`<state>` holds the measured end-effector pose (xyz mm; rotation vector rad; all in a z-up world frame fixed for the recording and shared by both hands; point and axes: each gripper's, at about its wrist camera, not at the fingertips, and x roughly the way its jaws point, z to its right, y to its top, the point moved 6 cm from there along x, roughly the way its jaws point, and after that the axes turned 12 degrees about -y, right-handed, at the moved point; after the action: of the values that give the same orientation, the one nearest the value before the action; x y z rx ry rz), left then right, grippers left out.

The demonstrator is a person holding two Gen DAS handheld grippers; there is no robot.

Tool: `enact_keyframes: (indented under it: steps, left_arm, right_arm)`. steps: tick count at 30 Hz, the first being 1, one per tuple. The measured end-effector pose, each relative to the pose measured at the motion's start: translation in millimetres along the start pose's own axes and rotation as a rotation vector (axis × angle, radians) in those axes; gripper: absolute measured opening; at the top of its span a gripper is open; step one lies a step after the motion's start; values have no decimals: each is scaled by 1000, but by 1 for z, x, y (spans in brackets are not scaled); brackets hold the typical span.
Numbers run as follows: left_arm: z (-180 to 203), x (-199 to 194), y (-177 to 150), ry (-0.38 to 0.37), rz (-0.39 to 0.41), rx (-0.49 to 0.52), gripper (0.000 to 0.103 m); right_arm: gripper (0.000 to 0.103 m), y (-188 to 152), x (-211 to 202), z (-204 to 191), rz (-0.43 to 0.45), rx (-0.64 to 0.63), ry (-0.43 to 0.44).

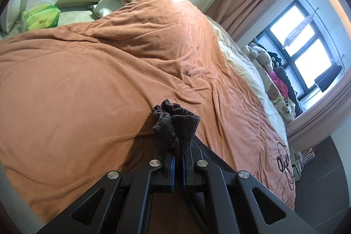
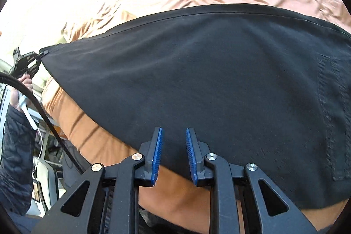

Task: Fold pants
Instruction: 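Carry the lifted leg hem over the pants toward the waistband with the left tool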

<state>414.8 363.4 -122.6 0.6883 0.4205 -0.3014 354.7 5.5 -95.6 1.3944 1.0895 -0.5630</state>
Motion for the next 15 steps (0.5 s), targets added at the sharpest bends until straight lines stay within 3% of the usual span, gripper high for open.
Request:
enact_keyframes:
  steps: [4, 7, 15]
  left_arm:
    - [4, -1, 2, -5, 3, -3, 5]
    - [7, -3, 3, -2, 2, 0, 5]
    - [15, -8, 4, -16, 11, 2, 5]
  right_arm:
    - [19, 13, 25, -10, -23, -24, 21]
    - [13, 25, 44, -8, -39, -19, 5]
    - [13, 61, 66, 11, -22, 47, -33]
